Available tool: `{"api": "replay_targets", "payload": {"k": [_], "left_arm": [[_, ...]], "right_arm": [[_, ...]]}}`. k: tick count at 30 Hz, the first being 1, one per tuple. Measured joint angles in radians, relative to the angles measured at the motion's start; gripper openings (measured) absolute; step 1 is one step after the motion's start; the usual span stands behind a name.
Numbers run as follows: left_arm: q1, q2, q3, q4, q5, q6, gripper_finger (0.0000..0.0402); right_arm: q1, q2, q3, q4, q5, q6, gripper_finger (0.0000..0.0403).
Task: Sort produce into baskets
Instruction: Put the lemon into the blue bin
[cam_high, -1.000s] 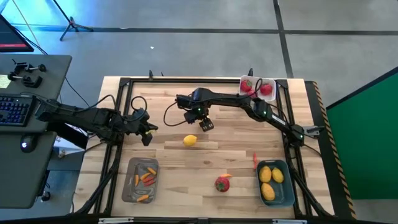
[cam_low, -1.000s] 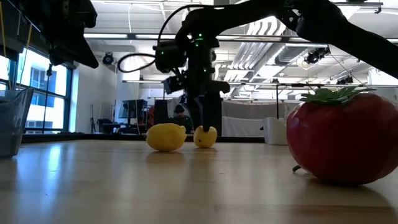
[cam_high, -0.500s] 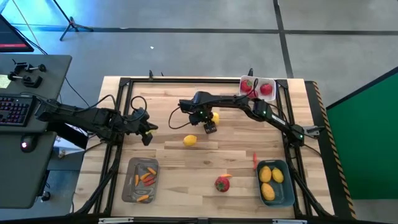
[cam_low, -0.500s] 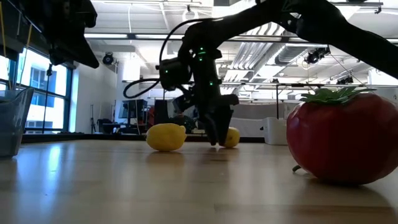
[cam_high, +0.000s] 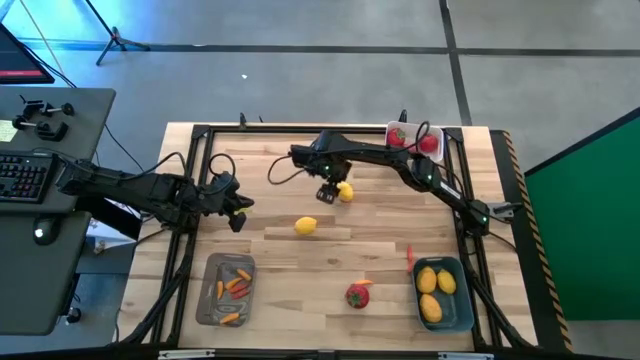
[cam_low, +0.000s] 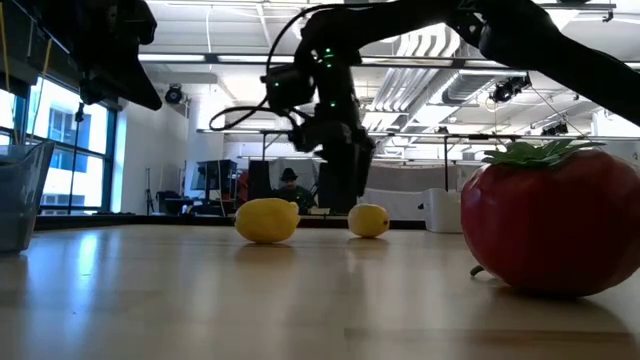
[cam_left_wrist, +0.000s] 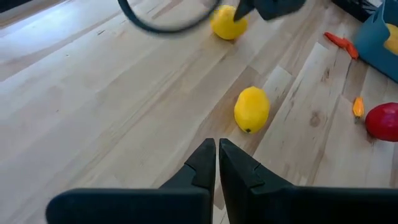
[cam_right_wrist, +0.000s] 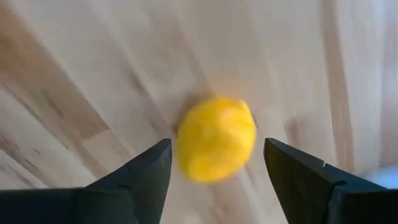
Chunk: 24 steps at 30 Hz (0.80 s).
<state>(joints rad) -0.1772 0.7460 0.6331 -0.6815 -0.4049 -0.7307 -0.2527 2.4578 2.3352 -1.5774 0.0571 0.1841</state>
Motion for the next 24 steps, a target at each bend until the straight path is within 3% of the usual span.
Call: {"api": "replay_targets", "payload": {"k": [3,6,12,21,24], "left_arm": [[0.000,0.000,0.000,-0.001,-0.001,0.000,0.0016],[0.000,0.000,0.000,-0.002,0.007,0.001,0.0024],[0.000,0.000,0.000,-0.003,0.034,-0.010,0.0044],[0.000,0.000,0.000,-0.006,0.033,-0.001,0.0062],[0.000,0.000,0.000,-0.006,0.032,0.000,0.0063]], "right_arm": [[-0.009,-0.008,0.000,0.008,0.027,0.126,0.0263],[-0.026,-0.012,0.000,0.007,-0.015,0.257,0.0278],[-0.051,-0.009,-0.070,0.035,-0.050,0.376,0.0291],[-0.052,-0.007,-0.228,0.143,-0.089,0.340,0.0290],[-0.040,-0.007,-0.235,0.142,-0.107,0.334,0.0272]]}}
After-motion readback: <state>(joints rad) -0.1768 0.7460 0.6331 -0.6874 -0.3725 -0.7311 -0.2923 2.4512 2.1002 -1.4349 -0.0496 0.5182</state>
